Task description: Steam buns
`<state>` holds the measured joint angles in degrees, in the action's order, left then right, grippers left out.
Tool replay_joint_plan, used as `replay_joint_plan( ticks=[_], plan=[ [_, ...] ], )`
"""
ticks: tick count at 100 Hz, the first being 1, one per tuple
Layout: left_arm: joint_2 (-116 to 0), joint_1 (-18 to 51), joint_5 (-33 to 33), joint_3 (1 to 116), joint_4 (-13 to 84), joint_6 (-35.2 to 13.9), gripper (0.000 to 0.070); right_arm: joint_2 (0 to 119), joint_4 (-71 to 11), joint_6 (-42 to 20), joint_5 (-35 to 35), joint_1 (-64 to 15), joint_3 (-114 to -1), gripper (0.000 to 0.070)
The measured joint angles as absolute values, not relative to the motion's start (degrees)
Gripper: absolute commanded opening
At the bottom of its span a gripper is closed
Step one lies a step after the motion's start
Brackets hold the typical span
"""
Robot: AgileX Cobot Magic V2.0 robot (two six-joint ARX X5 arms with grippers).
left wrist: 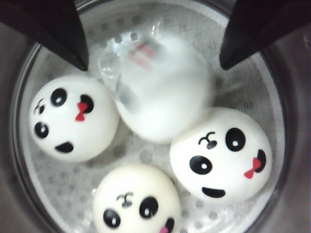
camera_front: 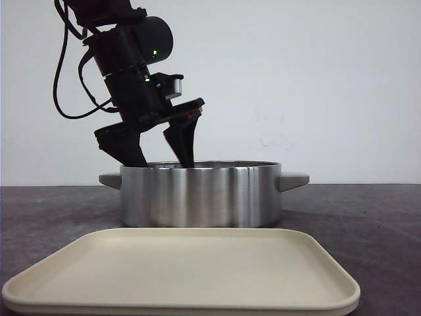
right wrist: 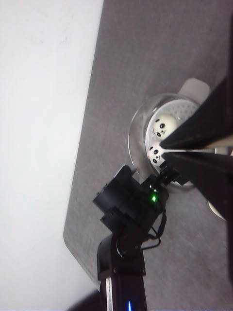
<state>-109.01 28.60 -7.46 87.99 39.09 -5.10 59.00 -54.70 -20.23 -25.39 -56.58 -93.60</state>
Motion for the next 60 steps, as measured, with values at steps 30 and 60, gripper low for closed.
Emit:
replay_joint_plan(
  ticks=[30,60],
  plan=[
    [-106.9,28.6,-10.6,95.4,42.2,-7.0,0.0175,61.0,-57.6,-20.0,-29.1,-56.6,-93.6,0.0001],
    [-85.0,29.2,-10.7,95.8,40.5,-8.1,0.0012,62.5,-49.1,-19.9,-34.2,-56.6,-80.8,0.0007]
  ],
)
